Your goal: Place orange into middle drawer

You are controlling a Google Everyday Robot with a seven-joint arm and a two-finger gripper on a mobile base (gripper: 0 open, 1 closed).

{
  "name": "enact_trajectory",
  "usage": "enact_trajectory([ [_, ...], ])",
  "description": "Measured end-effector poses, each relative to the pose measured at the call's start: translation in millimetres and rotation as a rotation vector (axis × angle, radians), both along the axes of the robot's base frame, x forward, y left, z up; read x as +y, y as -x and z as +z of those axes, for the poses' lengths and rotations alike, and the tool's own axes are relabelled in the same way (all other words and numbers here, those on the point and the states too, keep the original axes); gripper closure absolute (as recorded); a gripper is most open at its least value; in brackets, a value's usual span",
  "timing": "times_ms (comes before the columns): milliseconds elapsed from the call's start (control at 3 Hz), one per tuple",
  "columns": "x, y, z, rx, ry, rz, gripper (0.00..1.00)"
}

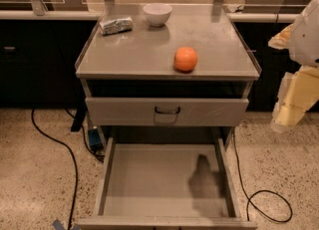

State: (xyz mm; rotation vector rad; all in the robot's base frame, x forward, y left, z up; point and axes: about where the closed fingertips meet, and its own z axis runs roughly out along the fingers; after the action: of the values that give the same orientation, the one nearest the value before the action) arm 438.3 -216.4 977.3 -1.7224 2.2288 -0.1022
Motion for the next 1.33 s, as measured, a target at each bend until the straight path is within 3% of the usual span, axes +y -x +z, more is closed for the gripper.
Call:
enact_trajectory([
  [667, 0, -7, 1, -0.003, -0.011, 0.022, 0.0],
  [1333, 13, -87, 2, -0.042, -0.008, 0.153, 0.0],
])
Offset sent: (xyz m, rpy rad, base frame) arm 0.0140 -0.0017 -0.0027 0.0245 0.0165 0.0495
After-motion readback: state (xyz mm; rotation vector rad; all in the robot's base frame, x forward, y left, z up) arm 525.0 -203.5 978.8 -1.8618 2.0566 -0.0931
